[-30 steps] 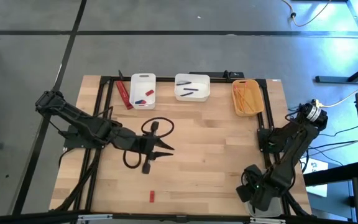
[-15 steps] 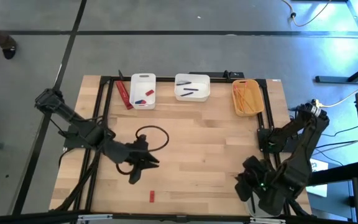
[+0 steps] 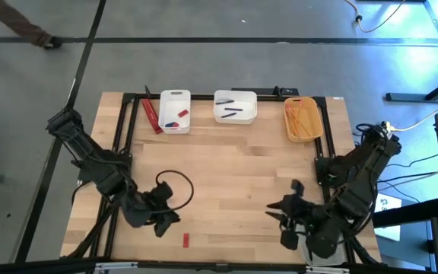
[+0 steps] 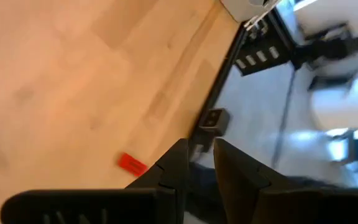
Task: Sort crayons/erasers/pens/pencils in bins
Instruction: Put the red eraser into the left white bin
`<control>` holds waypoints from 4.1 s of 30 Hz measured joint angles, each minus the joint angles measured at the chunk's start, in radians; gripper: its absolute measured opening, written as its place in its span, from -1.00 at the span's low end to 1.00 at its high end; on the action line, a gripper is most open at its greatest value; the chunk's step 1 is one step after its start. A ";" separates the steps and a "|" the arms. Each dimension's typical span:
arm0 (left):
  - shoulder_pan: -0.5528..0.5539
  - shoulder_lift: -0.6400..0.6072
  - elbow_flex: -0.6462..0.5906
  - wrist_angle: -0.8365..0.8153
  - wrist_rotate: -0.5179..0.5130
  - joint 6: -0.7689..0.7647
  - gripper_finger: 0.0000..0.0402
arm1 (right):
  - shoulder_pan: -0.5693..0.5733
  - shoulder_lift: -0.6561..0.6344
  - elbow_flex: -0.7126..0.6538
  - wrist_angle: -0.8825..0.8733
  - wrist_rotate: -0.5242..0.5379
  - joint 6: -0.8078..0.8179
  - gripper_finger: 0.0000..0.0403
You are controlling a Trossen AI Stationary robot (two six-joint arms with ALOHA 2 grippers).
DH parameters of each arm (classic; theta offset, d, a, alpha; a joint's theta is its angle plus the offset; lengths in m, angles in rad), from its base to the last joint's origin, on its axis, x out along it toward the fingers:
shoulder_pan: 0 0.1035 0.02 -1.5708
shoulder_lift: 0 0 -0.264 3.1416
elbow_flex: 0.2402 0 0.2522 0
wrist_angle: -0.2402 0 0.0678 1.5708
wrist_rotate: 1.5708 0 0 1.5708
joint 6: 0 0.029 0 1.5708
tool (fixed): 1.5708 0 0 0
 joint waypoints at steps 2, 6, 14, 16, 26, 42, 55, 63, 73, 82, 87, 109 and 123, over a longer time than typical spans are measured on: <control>-0.017 0.022 0.000 0.029 0.000 -0.076 -0.65 | -0.019 0.000 0.000 0.079 -0.028 -0.135 -0.58; -0.043 0.058 0.000 0.109 0.000 -0.125 -0.65 | -0.049 0.000 0.000 0.227 -0.106 -0.391 -0.58; -0.041 0.104 0.000 0.155 0.071 -0.318 -0.65 | -0.133 0.000 0.000 0.434 -0.313 -0.657 -0.58; -0.047 0.107 0.000 0.151 0.026 -0.332 -0.65 | -0.156 0.000 0.000 0.468 -0.387 -0.683 -0.58; -0.021 0.107 0.000 0.097 -0.002 -0.478 -0.65 | -0.292 -0.025 0.000 0.518 -0.629 -0.821 -0.58; -0.014 0.317 0.002 0.090 0.303 -0.800 -0.65 | -0.432 -0.036 0.000 0.518 -0.781 -0.977 -0.58; 0.027 0.382 0.031 0.034 0.293 -0.753 -0.65 | -0.469 -0.036 -0.001 0.518 -0.893 -1.029 -0.58; 0.075 0.379 0.355 -0.472 0.240 -0.597 -0.65 | -0.471 -0.036 -0.001 0.515 -0.893 -1.029 -0.58; 0.068 0.507 0.524 -0.501 0.268 -0.623 -0.65 | -0.471 -0.036 -0.001 0.513 -0.892 -1.030 -0.58; 0.050 0.657 0.643 -0.504 0.300 -0.699 -0.65 | -0.471 -0.036 -0.001 0.512 -0.932 -1.032 -0.58; 0.024 0.694 0.645 -0.506 0.301 -0.780 -0.65 | -0.471 -0.036 -0.001 0.512 -0.937 -1.081 -0.58; -0.026 0.702 0.644 -0.496 0.246 -0.959 -0.65 | -0.471 -0.036 -0.001 0.512 -1.039 -1.156 -0.58; -0.026 0.701 0.644 -0.486 0.251 -0.962 -0.65 | -0.471 -0.036 -0.001 0.512 -1.039 -1.156 -0.58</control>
